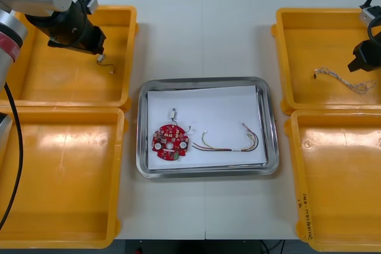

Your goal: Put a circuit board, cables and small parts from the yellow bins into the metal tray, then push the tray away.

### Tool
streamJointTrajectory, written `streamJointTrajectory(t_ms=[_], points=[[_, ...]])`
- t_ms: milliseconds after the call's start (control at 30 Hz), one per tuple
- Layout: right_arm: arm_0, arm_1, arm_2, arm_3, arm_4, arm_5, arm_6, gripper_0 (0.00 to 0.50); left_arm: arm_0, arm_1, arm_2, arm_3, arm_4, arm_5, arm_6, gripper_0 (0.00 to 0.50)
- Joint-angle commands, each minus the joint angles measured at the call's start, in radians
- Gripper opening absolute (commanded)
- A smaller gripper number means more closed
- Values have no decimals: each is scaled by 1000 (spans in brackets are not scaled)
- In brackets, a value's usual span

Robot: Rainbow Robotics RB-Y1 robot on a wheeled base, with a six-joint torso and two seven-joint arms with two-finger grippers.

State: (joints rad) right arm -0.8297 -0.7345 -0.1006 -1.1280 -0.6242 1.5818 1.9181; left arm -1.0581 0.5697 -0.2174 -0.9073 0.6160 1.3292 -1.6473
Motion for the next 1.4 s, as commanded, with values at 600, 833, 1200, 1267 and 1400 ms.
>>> streamJointTrajectory(t_ms=[600, 833, 1200, 1267, 1400], points=[[112, -74, 185, -36, -78, -316, 127, 500, -59, -63, -79, 136, 19, -176, -66, 500], [152, -82, 200, -30, -103, -407, 131, 500, -57, -71, -112, 153, 34, -191, -62, 500], [170, -82, 202, 17, -131, -497, 142, 500, -43, -70, -112, 153, 50, -194, -65, 0], [170, -82, 202, 31, -138, -505, 145, 500, -43, -68, -112, 153, 50, -194, -65, 0], [170, -82, 202, 40, -149, -508, 145, 500, -42, -62, -112, 153, 54, -193, -65, 0]])
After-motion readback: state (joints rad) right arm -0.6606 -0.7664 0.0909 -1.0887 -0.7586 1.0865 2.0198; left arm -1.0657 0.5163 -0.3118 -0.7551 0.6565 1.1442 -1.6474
